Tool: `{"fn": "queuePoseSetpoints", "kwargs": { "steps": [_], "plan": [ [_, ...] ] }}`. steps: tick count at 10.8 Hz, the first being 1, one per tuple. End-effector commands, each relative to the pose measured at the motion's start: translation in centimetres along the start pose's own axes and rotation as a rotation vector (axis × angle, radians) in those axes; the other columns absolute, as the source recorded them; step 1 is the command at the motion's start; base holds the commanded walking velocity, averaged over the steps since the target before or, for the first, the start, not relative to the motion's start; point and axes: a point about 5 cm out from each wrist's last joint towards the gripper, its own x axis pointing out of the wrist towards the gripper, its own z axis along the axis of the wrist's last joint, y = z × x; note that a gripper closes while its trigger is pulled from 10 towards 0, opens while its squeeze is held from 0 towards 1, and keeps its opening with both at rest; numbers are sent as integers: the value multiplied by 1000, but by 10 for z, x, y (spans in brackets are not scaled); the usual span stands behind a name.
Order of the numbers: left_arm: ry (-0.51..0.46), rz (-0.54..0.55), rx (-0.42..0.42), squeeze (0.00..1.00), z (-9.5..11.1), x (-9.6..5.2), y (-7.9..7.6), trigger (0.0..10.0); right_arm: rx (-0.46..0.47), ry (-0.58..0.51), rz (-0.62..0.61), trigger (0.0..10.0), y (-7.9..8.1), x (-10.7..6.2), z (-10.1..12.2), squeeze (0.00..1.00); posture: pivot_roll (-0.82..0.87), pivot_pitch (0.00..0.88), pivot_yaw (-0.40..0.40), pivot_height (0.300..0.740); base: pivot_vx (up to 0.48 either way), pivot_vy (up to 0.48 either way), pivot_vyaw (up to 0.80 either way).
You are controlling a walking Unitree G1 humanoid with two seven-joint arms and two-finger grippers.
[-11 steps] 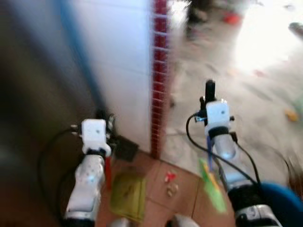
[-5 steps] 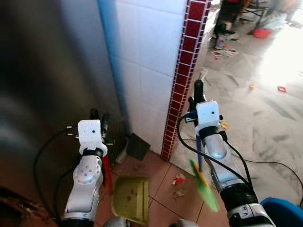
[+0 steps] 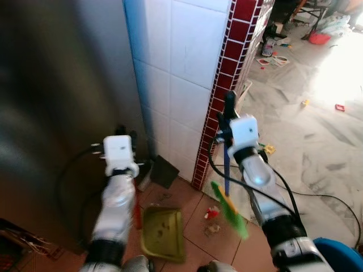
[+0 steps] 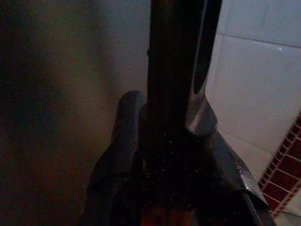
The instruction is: Sweep floor
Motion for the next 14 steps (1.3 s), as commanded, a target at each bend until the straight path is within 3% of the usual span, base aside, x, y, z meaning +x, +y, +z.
{"fn": "queuePoseSetpoints", "kwargs": {
  "steps": [1, 4, 6, 8, 11, 14],
  "plan": [
    [-40, 0, -7, 0, 7, 4, -4, 10000, -33, -50, 3, 10000, -3, 7, 10, 0, -29, 0, -60, 740, 0, 0, 0],
    [51, -62, -24, 0, -13, 6, -25, 10000, -56, -28, -1, 10000, -4, 14, 10, 0, -44, 0, -44, 740, 0, 0, 0],
    [66, -64, -43, 0, -15, 12, -27, 10000, 32, 97, 17, 10000, 8, 13, -6, 0, -54, 0, -29, 740, 0, 0, 0],
    [54, -79, -40, 0, -15, 15, -30, 10000, 203, 178, 15, 10000, 17, 13, -14, 0, -53, 0, -26, 740, 0, 0, 0],
    [66, -92, -63, 0, -16, 18, -31, 10000, 414, 110, -25, 10000, 17, 25, 10, 0, -54, 0, -23, 740, 0, 0, 0],
    [60, -102, -69, 0, -14, 20, -32, 10000, 489, 63, -11, 10000, 7, 35, 32, 0, -48, 0, -21, 740, 0, 0, 0]
  ]
}}
